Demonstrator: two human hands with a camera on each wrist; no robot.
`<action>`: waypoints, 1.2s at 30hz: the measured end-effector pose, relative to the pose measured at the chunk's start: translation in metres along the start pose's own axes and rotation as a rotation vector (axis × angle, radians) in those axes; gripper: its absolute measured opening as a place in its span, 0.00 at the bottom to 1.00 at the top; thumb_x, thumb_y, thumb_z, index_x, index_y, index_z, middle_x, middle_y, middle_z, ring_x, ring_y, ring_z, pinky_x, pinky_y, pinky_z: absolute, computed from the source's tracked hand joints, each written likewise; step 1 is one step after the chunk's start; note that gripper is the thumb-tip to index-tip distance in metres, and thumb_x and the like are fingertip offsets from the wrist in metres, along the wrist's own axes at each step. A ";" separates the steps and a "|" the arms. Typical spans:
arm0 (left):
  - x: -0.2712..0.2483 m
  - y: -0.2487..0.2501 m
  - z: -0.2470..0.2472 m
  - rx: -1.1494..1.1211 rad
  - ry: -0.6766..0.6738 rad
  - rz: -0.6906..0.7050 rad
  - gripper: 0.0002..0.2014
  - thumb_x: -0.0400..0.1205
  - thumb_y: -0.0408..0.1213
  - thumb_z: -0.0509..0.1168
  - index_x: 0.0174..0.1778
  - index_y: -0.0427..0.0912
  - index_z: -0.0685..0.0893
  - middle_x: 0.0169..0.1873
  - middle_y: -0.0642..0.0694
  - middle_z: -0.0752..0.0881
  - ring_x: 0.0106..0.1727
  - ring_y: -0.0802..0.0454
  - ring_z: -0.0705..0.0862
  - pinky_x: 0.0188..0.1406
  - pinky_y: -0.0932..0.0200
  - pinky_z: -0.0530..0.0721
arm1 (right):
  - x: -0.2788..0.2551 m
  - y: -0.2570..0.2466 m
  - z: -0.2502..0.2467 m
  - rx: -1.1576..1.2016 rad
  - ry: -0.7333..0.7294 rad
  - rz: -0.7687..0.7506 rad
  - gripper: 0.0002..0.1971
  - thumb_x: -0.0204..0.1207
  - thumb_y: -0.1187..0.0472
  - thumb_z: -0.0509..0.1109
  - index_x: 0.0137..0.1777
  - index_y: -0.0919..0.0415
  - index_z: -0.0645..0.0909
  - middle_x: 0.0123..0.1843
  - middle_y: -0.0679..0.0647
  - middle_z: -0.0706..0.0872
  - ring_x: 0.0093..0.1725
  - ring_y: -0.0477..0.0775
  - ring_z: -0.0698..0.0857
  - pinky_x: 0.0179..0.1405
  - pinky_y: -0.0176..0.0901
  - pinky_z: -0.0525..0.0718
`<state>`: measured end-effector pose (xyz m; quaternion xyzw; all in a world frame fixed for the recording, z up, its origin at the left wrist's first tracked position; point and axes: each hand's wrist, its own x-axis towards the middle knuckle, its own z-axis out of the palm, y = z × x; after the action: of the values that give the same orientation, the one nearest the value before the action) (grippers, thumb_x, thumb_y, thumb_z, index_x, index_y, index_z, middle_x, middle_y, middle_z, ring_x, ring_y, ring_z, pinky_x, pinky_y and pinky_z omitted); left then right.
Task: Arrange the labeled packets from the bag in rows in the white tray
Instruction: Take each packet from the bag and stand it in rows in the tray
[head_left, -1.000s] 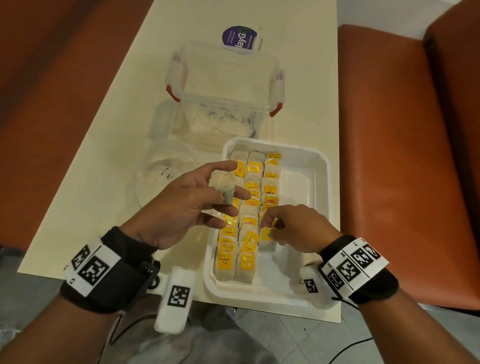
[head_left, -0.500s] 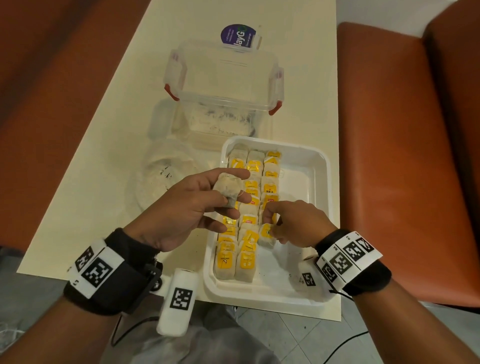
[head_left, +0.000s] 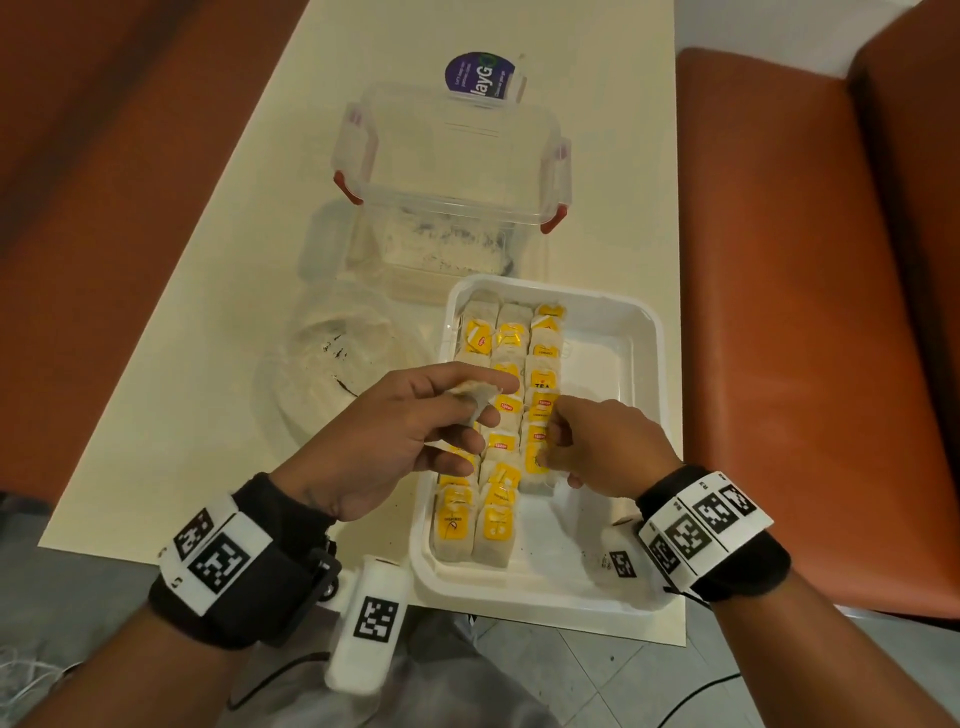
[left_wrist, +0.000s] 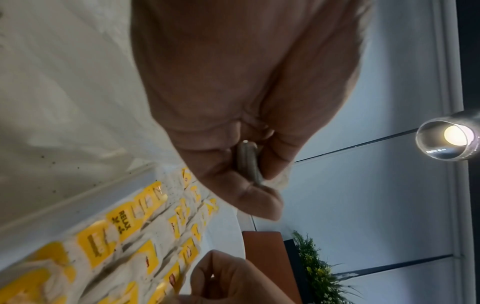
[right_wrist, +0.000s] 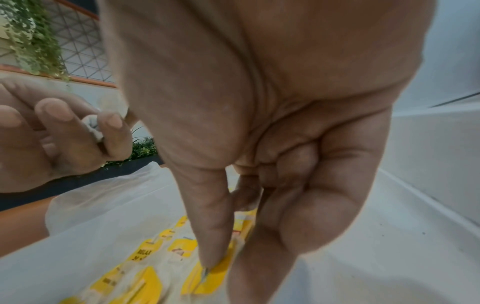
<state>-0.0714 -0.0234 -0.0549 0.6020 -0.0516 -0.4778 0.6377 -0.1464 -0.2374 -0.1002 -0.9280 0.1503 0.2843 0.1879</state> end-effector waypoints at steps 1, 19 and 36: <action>0.000 -0.001 0.002 -0.004 0.011 0.014 0.17 0.88 0.28 0.60 0.60 0.49 0.91 0.45 0.46 0.88 0.38 0.56 0.84 0.36 0.61 0.86 | -0.002 0.000 -0.002 0.006 0.019 0.006 0.13 0.78 0.47 0.70 0.40 0.50 0.71 0.39 0.46 0.89 0.40 0.50 0.90 0.45 0.49 0.87; 0.011 -0.027 0.034 0.252 0.118 0.336 0.33 0.76 0.27 0.64 0.76 0.60 0.78 0.68 0.49 0.81 0.68 0.56 0.82 0.65 0.42 0.85 | -0.049 -0.026 -0.035 1.047 0.056 -0.070 0.03 0.78 0.63 0.76 0.47 0.62 0.86 0.40 0.57 0.92 0.35 0.49 0.89 0.33 0.35 0.82; 0.005 -0.024 0.030 0.304 0.036 0.136 0.07 0.78 0.39 0.76 0.48 0.44 0.89 0.38 0.50 0.92 0.40 0.49 0.91 0.36 0.57 0.86 | -0.048 -0.010 -0.036 0.837 0.129 -0.272 0.05 0.75 0.63 0.79 0.47 0.52 0.90 0.34 0.52 0.89 0.35 0.48 0.86 0.38 0.46 0.81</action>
<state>-0.1013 -0.0440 -0.0694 0.6952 -0.1528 -0.4094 0.5708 -0.1637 -0.2362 -0.0422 -0.7991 0.1402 0.1130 0.5736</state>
